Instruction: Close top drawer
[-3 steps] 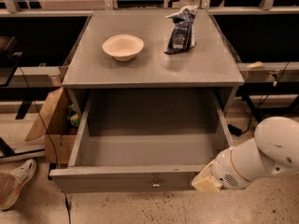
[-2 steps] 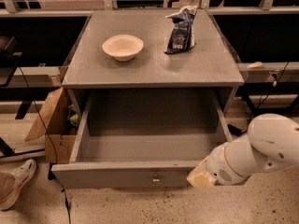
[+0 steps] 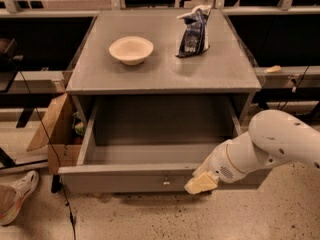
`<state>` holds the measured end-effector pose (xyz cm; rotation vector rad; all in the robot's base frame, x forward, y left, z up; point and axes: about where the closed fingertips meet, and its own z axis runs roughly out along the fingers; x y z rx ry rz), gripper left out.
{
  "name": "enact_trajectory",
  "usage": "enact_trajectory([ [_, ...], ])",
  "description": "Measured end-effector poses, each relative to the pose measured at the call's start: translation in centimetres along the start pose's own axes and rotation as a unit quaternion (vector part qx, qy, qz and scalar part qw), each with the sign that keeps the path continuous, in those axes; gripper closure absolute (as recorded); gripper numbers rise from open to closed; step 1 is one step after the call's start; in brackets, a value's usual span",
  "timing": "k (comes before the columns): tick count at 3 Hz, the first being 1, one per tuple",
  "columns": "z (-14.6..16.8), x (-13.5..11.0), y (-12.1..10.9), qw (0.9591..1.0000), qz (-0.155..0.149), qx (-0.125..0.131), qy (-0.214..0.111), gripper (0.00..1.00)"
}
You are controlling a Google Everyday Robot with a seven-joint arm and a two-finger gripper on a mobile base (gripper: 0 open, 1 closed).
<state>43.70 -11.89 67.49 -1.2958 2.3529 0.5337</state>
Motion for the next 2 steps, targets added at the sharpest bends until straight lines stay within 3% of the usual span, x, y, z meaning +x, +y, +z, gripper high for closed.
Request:
enact_trajectory([
  [1,-0.07,0.20,0.32,1.0000,0.000,0.000,0.000,0.00],
  [2,0.02,0.23,0.10,1.0000,0.002,0.003,0.000,0.00],
])
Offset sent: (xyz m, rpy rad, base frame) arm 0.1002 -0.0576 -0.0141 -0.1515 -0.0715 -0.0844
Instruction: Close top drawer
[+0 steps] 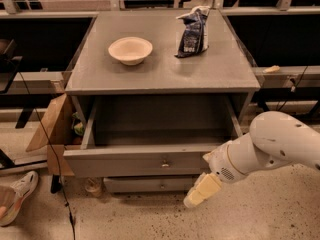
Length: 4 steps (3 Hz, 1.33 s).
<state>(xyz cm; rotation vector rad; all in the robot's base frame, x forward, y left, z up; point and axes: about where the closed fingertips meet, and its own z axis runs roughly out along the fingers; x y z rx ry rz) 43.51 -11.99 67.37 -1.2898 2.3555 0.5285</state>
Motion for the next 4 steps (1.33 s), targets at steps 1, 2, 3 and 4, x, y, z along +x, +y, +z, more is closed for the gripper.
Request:
enact_trajectory([
  [1,-0.1,0.2,-1.3,0.9999,0.002,0.010,0.006,0.00],
  [2,-0.2,0.3,-2.2,0.9998,0.002,0.017,0.010,0.19],
  [3,-0.6,-0.5,-6.5,0.9986,0.001,0.046,0.025,0.42],
  [4,-0.7,-0.6,-7.0,0.9984,0.001,0.050,0.027,0.71],
])
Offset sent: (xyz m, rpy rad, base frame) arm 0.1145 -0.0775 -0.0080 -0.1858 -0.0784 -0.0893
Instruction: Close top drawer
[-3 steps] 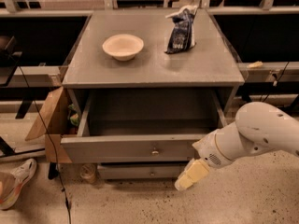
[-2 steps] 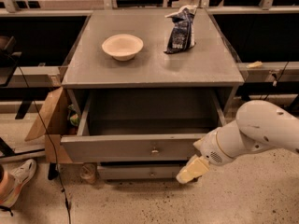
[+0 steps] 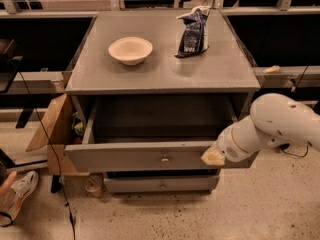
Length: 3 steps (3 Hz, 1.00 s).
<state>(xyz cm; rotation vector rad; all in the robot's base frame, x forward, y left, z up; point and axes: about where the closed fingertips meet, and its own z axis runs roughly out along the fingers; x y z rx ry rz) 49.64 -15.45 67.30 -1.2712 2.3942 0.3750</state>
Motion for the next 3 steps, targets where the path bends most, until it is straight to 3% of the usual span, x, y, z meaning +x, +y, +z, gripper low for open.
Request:
enact_trajectory([
  [1,0.16,-0.84,-2.26,0.9999,0.000,0.015,0.009,0.59],
  [3,0.25,-0.51,-2.26,0.9998,0.002,0.016,0.012,0.13],
])
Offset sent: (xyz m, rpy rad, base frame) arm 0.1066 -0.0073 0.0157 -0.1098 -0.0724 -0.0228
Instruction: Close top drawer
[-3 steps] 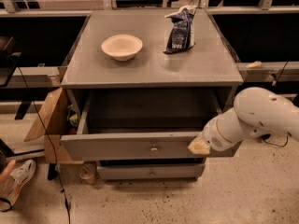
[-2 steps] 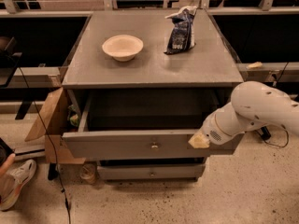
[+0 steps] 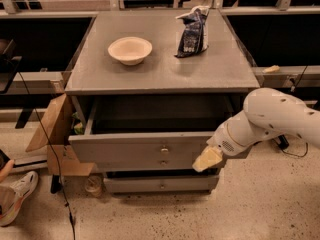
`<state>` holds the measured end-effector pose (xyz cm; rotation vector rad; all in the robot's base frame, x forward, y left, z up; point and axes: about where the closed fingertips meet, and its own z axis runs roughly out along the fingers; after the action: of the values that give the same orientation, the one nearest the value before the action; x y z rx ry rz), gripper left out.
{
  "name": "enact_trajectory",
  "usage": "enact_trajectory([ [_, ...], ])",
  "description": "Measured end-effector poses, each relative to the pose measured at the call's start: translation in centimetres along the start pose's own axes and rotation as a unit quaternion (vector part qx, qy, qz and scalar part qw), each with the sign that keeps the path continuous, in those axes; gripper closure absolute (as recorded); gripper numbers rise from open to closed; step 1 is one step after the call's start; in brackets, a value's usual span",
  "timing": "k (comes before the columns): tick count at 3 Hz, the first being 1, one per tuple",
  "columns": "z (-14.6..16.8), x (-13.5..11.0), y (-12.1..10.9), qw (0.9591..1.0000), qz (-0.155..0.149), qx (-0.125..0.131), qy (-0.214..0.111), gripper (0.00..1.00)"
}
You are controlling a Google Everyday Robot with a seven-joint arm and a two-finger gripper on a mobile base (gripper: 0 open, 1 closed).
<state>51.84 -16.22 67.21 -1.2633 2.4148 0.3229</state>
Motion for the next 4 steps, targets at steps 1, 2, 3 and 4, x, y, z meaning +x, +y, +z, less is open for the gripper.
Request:
enact_trajectory([
  [1,0.0,0.1,0.3,1.0000,0.000,0.000,0.000,0.00],
  [2,0.1,-0.7,-0.3,1.0000,-0.004,0.004,0.000,0.00],
  [3,0.3,-2.0,-1.2,0.9999,-0.012,0.009,0.000,0.18],
  [4,0.8,-4.6,-2.9,0.9995,-0.027,0.016,0.001,0.42],
])
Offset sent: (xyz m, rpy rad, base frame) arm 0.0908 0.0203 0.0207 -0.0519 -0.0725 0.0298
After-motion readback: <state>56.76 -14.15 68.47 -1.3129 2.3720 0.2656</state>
